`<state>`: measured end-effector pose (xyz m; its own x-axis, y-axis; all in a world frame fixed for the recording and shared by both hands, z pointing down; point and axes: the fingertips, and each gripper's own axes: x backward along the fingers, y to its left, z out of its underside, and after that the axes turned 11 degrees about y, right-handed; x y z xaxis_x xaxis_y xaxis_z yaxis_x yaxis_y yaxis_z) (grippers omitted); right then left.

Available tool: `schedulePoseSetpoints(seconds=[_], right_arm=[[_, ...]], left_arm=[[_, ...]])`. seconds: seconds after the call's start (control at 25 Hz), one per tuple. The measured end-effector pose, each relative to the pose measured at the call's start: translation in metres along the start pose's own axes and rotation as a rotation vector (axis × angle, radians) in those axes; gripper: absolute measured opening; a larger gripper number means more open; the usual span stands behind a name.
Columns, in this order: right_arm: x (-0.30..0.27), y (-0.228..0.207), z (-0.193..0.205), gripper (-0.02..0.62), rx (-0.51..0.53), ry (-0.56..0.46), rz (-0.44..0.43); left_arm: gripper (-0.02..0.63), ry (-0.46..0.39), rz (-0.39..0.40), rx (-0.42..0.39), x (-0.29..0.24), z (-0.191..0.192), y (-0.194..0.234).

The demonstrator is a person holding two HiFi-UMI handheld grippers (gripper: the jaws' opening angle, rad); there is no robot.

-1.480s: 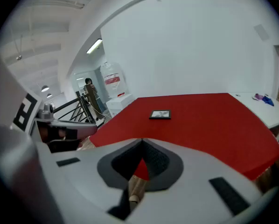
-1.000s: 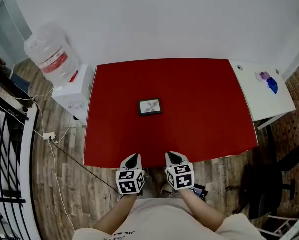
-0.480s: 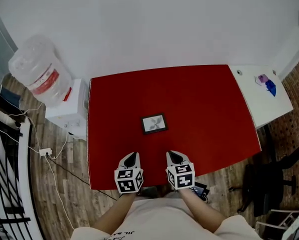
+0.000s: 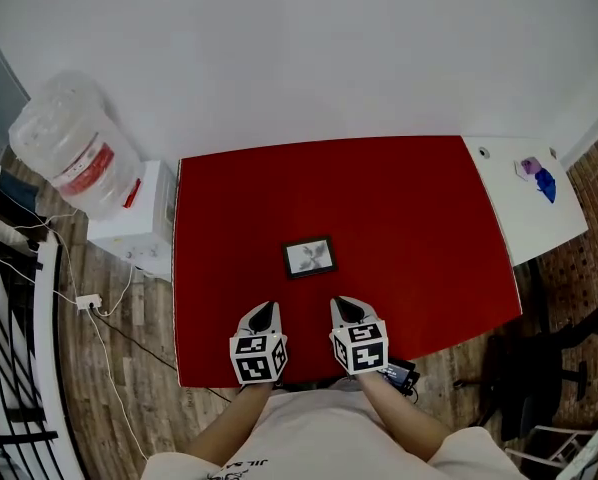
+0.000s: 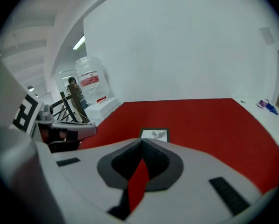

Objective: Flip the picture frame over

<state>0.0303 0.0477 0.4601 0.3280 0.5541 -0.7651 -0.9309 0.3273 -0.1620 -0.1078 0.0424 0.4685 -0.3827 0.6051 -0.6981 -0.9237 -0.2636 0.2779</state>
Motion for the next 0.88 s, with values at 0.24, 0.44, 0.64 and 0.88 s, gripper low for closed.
schedulePoseSetpoints(seconds=[0.24,0.44,0.64,0.88], right_arm=[[-0.013,-0.009,-0.014,0.005,0.018,0.010,-0.023],[-0.023,-0.017,-0.021,0.005,0.019,0.022,-0.032],[-0.032,-0.025,-0.024,0.005,0.015,0.035,-0.031],[-0.047,-0.041,-0.023,0.005,-0.012,0.052,-0.020]], left_arm=[[0.006,0.001,-0.020,0.016,-0.013,-0.010,-0.001],[0.006,0.013,-0.033,0.027,-0.023,-0.016,0.001],[0.006,0.031,-0.032,0.030,-0.036,-0.018,0.003],[0.008,0.070,-0.004,-0.028,-0.070,-0.024,-0.007]])
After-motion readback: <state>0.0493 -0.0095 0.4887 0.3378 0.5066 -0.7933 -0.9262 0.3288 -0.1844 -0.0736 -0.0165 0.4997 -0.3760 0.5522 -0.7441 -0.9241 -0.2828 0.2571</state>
